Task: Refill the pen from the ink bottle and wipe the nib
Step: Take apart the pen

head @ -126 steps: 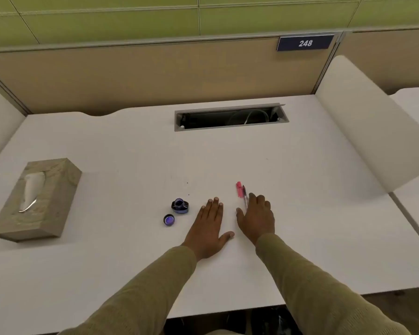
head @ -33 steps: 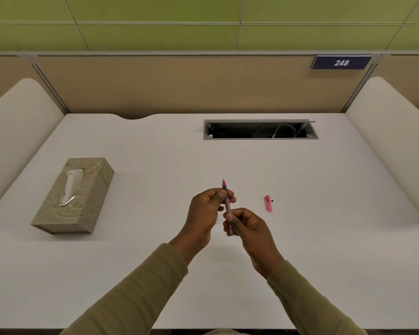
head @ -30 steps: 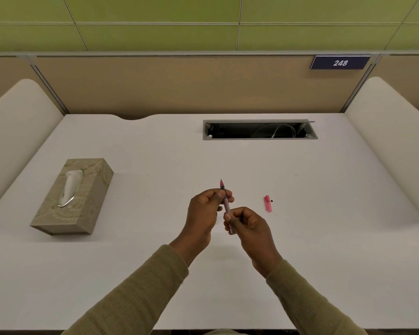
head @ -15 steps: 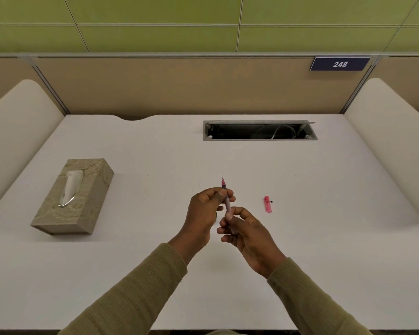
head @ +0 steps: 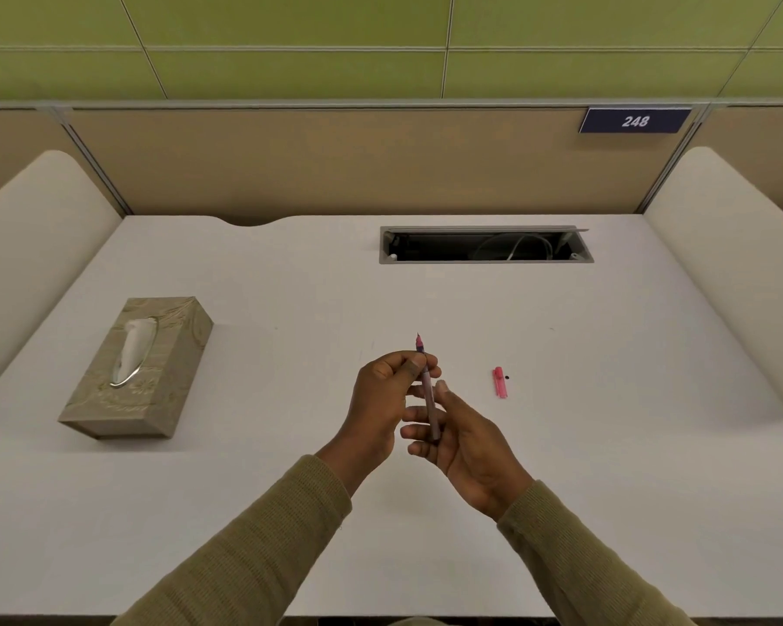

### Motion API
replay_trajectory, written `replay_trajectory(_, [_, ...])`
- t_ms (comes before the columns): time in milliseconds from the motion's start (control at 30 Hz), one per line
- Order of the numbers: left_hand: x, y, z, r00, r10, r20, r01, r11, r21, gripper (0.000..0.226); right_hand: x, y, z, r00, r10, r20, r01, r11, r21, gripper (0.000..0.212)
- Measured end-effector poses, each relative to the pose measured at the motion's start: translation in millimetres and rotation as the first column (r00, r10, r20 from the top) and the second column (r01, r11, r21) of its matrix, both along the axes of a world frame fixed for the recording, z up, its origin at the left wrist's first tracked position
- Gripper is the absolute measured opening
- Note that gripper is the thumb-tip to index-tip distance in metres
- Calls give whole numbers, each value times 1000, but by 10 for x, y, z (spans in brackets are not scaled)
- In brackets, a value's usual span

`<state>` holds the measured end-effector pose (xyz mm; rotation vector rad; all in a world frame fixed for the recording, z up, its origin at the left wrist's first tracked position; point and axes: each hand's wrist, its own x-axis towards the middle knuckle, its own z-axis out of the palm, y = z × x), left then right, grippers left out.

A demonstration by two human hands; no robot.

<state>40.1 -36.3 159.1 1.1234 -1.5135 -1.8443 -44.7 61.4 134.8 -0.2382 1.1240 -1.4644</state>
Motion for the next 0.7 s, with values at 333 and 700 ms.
replay_trajectory(333, [-30, 18, -4, 1000, 8, 5, -8, 1000, 12, 27, -37, 14, -17, 1000, 6, 6, -6, 1000, 8, 42])
replay_trajectory(700, [-74, 28, -14, 1000, 15, 3, -15, 1000, 23, 26, -82, 26, -26, 1000, 9, -3, -9, 1000, 27, 43])
